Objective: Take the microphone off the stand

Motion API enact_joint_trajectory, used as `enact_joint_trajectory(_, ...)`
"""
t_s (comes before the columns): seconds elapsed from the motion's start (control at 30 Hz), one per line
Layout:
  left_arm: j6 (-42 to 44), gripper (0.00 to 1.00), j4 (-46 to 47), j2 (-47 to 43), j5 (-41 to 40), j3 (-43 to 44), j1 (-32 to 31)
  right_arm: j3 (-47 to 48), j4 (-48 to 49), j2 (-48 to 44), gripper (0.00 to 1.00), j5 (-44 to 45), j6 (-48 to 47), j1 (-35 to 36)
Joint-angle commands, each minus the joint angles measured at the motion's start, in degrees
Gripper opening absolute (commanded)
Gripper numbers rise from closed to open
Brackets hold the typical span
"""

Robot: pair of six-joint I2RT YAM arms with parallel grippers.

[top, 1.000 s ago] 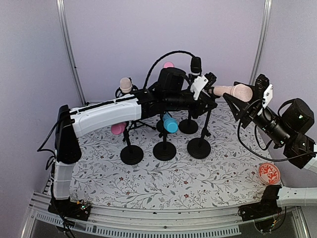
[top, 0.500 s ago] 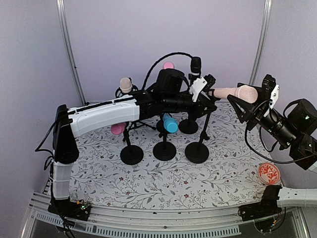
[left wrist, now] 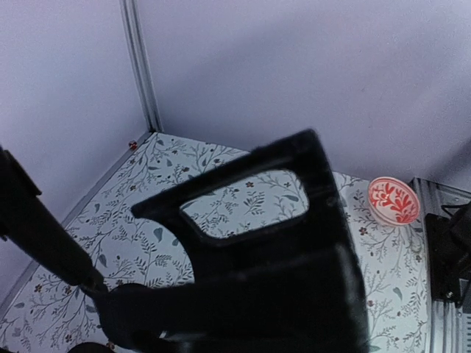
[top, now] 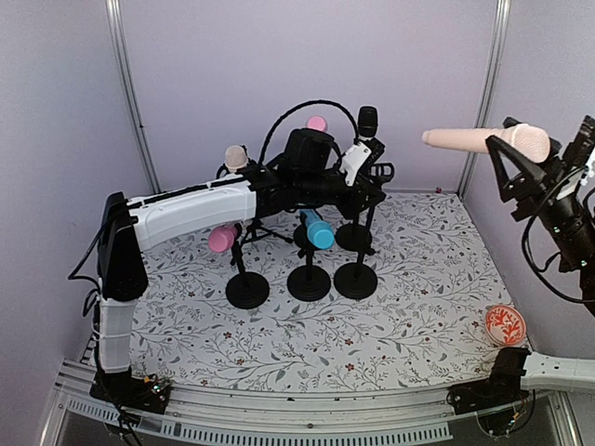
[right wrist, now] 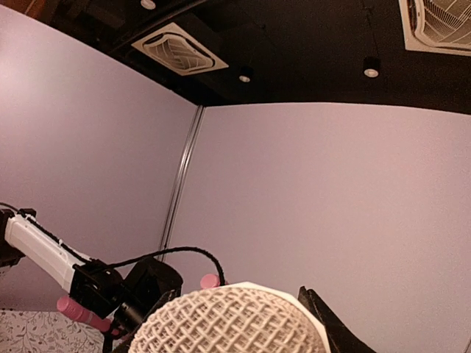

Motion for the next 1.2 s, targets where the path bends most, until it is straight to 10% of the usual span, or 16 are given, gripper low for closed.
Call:
enact_joint_trajectory(0.0, 0.0, 0.0, 0.6, -1.2, -0.8, -0.2, 2.0, 3.0, 7.8, -2.5, 0.0, 3.3, -1.3, -0.4)
enact_joint_trajectory(0.53, 4.0, 0.96, -5.1, -7.3, 11.9, -0.4, 3.4, 2.2, 7.7, 3.8, 0.0, 5.7, 6.4, -0.4)
enact_joint_trajectory(1.17, 27.8, 0.98, -16.2, -31.2, 10.9, -11.6, 4.6, 15.3, 8.0, 28.0, 0.0, -11.0, 28.3, -0.5)
